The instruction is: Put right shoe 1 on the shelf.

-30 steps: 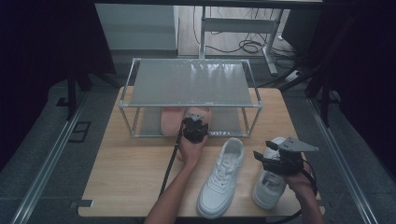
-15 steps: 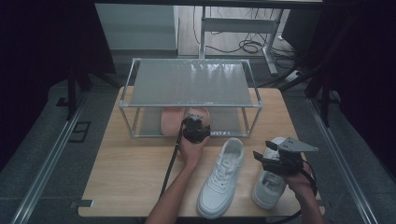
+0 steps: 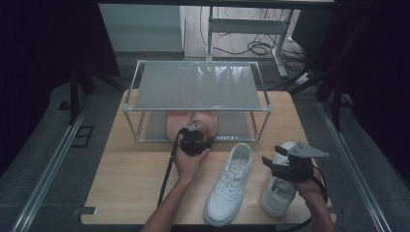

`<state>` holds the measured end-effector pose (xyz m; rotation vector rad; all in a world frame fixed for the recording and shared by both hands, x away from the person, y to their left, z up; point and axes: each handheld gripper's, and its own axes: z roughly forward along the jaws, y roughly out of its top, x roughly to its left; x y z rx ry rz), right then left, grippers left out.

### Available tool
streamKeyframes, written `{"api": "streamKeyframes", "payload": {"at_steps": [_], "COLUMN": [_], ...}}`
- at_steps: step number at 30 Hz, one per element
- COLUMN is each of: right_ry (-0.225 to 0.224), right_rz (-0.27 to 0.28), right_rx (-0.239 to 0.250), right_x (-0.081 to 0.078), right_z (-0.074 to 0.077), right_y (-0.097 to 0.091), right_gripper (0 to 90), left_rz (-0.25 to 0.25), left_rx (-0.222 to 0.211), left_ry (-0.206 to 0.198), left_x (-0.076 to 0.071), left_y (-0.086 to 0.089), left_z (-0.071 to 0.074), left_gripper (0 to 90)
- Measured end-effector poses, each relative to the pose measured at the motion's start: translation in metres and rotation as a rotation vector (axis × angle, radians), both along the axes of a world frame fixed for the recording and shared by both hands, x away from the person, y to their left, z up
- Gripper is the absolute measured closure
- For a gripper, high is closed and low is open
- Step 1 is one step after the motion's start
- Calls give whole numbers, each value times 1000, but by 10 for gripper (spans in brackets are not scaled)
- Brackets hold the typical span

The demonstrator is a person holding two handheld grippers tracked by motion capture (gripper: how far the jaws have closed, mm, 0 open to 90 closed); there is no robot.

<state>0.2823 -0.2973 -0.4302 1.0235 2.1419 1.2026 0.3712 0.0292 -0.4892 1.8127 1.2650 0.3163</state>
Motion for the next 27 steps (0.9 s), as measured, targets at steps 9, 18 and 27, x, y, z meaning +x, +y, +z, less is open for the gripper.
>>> {"api": "streamKeyframes", "payload": {"at_steps": [9, 18, 27], "right_ry": [-1, 2, 5], "right_rz": [-1, -1, 1], "right_rx": [-1, -5, -7], "right_x": [-1, 0, 0], "right_z": [1, -1, -1], "right_y": [1, 2, 3], "right_gripper": [354, 354, 354], "left_rz": [-62, -90, -119], "left_rx": [19, 45, 57], "left_ry": [-33, -57, -52], "left_x": [-23, -38, -53], "left_y": [16, 37, 58], "left_z": [2, 5, 3], "left_gripper": [815, 900, 900]}}
